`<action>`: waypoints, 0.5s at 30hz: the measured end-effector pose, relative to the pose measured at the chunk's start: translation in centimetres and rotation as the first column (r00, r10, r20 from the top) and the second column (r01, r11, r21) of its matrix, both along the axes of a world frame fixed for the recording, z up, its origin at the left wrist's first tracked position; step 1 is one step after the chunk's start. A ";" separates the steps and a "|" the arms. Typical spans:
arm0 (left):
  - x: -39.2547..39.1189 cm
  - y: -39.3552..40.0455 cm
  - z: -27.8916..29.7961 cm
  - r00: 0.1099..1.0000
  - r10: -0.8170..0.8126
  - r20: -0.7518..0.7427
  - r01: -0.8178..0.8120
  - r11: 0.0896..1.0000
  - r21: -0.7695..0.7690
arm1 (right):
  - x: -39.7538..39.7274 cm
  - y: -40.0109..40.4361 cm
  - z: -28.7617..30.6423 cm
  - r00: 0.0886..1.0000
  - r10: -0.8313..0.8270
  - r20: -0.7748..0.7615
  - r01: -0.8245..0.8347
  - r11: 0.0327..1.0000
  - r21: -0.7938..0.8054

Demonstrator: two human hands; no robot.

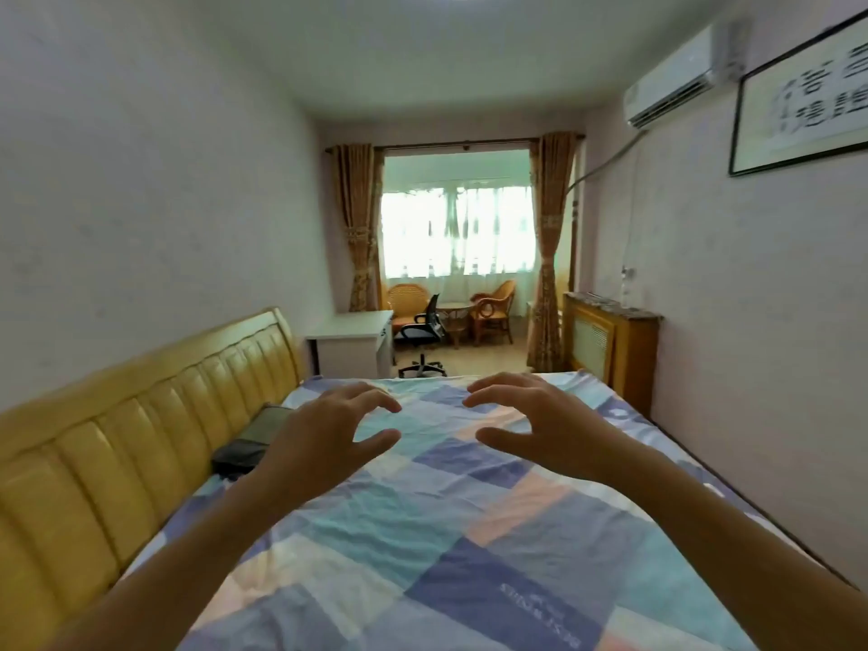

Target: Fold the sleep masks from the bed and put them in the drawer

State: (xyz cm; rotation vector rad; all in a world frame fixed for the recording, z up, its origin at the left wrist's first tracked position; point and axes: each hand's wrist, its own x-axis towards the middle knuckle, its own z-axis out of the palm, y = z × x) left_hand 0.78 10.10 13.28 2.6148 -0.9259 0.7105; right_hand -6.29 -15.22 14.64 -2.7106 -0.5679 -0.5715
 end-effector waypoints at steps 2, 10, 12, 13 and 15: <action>-2.0 -7.1 -1.0 0.992 -0.128 -0.016 0.129 0.991 0.025 | -4.6 -5.9 -0.5 0.995 -0.101 -0.020 0.101 0.995 0.006; -9.2 -32.9 0.0 0.888 -0.460 -0.005 0.460 0.888 0.024 | -20.8 -26.6 0.0 0.858 -0.514 -0.008 0.512 0.854 0.095; -10.8 -38.8 0.5 0.862 -0.506 0.008 0.506 0.862 -0.015 | -23.3 -31.0 0.1 0.809 -0.588 0.025 0.582 0.805 0.114; -11.6 -41.7 0.6 0.851 -0.526 0.010 0.526 0.850 -0.025 | -24.3 -33.2 -0.1 0.787 -0.616 0.042 0.607 0.784 0.132; -12.7 -47.3 0.6 0.824 -0.565 0.023 0.566 0.824 -0.017 | -25.6 -37.5 -0.5 0.750 -0.659 0.060 0.643 0.747 0.169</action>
